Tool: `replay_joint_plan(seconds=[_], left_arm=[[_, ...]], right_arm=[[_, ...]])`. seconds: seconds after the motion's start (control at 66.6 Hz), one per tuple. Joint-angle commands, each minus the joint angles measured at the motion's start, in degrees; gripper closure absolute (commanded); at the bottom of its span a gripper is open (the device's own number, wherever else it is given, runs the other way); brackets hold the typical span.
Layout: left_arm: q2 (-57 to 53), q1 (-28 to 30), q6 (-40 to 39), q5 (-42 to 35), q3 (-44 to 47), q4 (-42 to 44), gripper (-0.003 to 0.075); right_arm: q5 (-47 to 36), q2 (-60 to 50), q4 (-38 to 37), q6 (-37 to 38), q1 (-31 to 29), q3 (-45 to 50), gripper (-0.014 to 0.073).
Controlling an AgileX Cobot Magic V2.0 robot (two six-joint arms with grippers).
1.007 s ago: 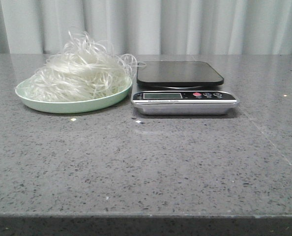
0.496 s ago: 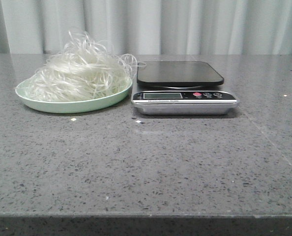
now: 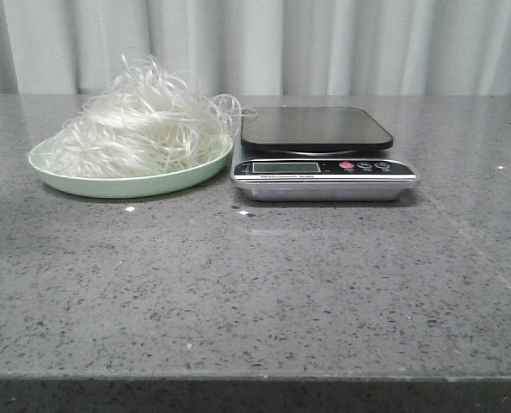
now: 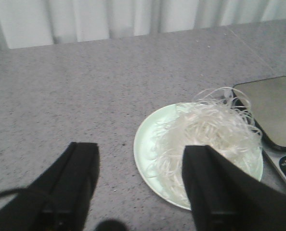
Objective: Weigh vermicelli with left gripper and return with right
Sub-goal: 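Move the left gripper toward the vermicelli on the pale green plate, then lower the open left gripper into the vermicelli and close it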
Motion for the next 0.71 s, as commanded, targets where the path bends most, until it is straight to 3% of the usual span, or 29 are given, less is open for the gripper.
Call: replay_joint_plan(seconds=[0.0, 0.21, 0.451, 0.691], left_arm=[[5.9, -3.4, -0.6, -2.2, -6.6, -0.8, 0.0143], [18.8, -7.5, -0.9, 2.5, -16.5, -1.5, 0.0141], [31.4, -7.5, -1.4, 13.0, -26.0, -4.2, 0.0142], [40.1, -7.5, -1.5, 18.3, -30.3, -6.3, 0.0142]], right_arm=[[-4.7, -0.9, -0.7, -0.2, -0.3, -0.4, 0.0426], [-4.7, -0.9, -0.7, -0.2, -0.3, -0.4, 0.0426], [-4.7, -0.9, -0.7, -0.2, -0.3, -0.4, 0.0426], [-4.7, -0.9, -0.7, -0.2, -0.3, -0.4, 0.0426]])
